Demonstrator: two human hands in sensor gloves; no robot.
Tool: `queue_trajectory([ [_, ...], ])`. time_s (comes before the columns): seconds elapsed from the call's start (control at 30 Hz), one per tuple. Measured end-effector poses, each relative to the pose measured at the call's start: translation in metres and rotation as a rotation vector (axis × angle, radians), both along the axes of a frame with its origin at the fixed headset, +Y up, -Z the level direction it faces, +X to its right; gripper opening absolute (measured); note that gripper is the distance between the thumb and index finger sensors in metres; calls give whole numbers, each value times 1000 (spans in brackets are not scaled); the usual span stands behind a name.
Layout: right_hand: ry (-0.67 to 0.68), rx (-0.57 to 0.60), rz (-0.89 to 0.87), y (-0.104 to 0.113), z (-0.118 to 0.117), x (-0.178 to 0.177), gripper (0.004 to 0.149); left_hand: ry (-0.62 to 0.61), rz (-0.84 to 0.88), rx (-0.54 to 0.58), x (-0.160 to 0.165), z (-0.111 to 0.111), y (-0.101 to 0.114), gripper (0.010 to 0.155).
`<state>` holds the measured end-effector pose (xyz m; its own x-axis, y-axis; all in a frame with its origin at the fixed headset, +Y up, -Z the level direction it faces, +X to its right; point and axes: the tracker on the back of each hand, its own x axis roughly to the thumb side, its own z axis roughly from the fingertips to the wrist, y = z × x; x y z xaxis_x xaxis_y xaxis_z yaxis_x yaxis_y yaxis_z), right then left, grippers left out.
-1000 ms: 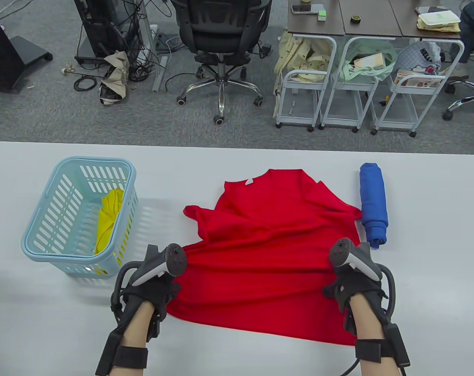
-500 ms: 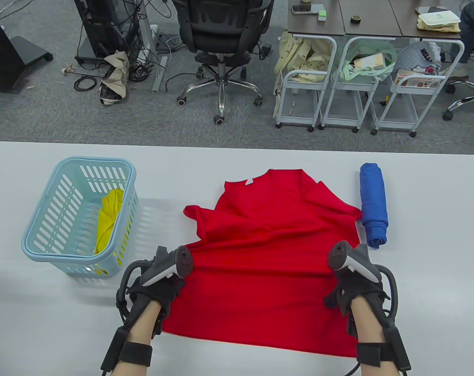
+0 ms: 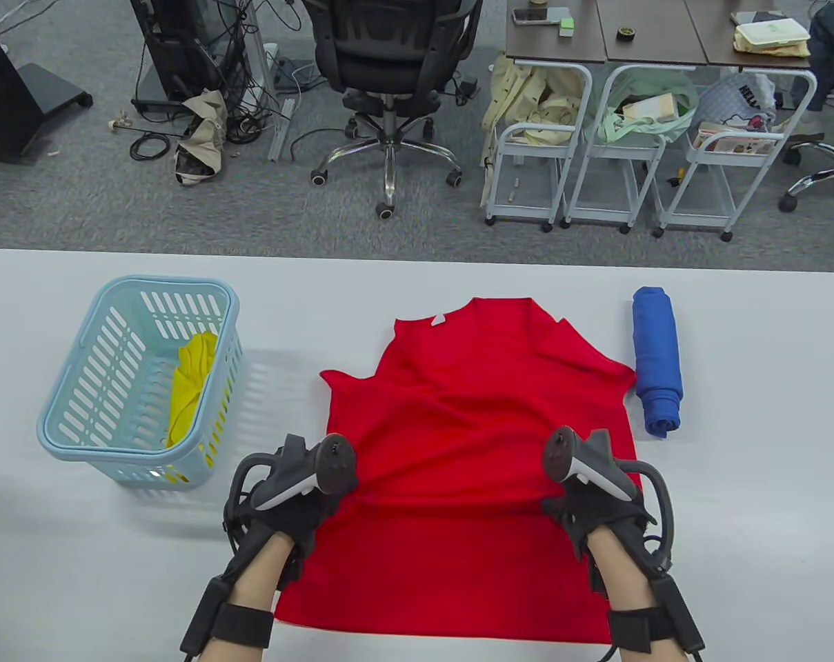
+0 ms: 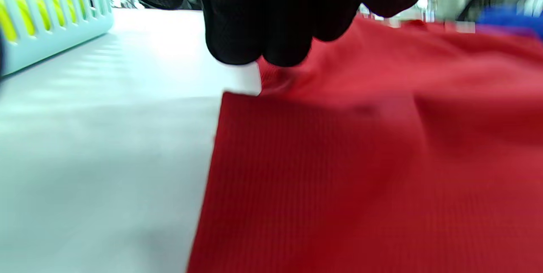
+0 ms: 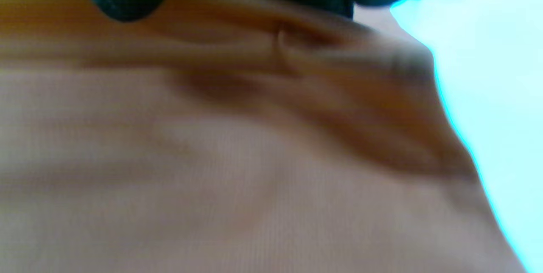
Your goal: Roll t-shirt into tight roll
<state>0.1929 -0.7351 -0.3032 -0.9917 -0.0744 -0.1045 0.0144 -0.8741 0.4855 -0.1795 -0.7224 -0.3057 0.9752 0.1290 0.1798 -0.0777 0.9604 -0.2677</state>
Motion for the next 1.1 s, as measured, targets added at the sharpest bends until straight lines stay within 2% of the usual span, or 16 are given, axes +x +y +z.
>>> queue_trajectory([
  [0.1,39,-8,-88,-12,-3,0,84,-7,66,-51,-4,-4,-10,61],
  [0.17,52,-87,-117,-31,-7,1,86,-44,13,-162,3,-6,-32,64],
  [0.23,29,-179,-117,-37,-6,4,84,-49,-85,-250,7,-6,-35,61],
  [0.3,16,-98,-99,-18,-4,4,78,-24,-80,-105,9,-7,-11,54],
  [0.37,-9,10,-55,-2,-1,5,64,-24,-94,-59,12,-2,-8,56],
  [0.43,17,-13,-81,-7,-3,4,76,-45,-104,-124,14,-1,-24,64],
  [0.5,50,-34,-134,-21,-7,2,84,-53,-121,-212,16,-5,-40,63],
  [0.53,53,-77,-155,-30,-9,2,84,-59,-132,-221,16,-6,-32,62],
  [0.6,35,-175,-151,-40,-8,2,82,-41,-104,-30,18,-7,-14,57],
  [0.67,38,-32,-107,-15,-9,0,73,-49,-102,-32,22,-6,-12,55],
  [0.7,20,13,-89,-11,-9,-1,70,-39,-118,-28,23,-6,-12,55],
  [0.8,54,-34,-123,-24,-9,-1,87,-11,-158,-10,30,-12,-4,55],
  [0.87,43,-193,-129,-48,-12,2,88,13,-182,1,37,-24,5,56],
  [0.97,29,-189,-216,-47,-13,6,94,74,-189,-8,45,-57,16,54],
  [1.03,36,-188,-203,-46,-12,6,95,141,-130,-81,44,-88,16,53],
  [1.1,36,-196,-209,-47,-12,6,98,323,48,-226,32,-121,8,51],
])
